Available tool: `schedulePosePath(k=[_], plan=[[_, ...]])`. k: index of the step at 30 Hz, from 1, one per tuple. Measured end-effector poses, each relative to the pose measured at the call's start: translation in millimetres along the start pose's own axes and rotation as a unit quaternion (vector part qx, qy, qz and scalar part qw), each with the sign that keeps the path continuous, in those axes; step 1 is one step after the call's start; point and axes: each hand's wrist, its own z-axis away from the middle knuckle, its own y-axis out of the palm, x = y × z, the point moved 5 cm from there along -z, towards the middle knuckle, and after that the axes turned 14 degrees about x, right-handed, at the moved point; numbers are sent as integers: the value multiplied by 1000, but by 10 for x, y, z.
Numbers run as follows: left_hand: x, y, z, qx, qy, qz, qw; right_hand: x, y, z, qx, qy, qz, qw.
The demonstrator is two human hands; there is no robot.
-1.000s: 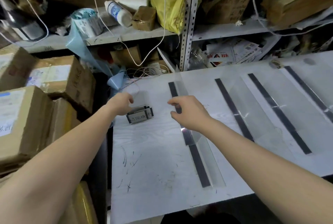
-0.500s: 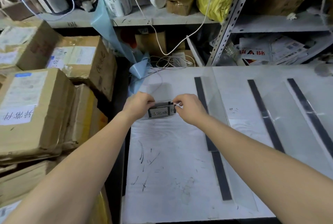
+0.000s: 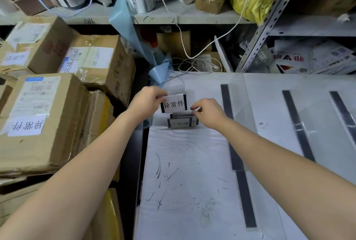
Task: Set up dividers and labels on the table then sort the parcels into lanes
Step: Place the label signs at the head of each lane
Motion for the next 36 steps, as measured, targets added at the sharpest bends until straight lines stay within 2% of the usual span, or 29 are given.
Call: schedulePosePath(k=[4,10,15,21,29,36], plan=[[10,-45,38,-15,18,2,1000,58,-11,-47,31,-19,-14,999],[23,-160,94,-32,18,1,999,118,-107,-124,72,-27,27,997],[69,-213,118,-45,-15,-13,999,195,-112,-187,103,-49,97,989],[97,-191,193,-33,-31,-26,999,199,-82,-244,114,-43,109,987],[49,-262,215,-38,-41,-18,998,222,-269,-22,27,-36,123,991],[-140,-399,227,-69,-10,-28,997,234,-541,290,-47,-46,105,992]])
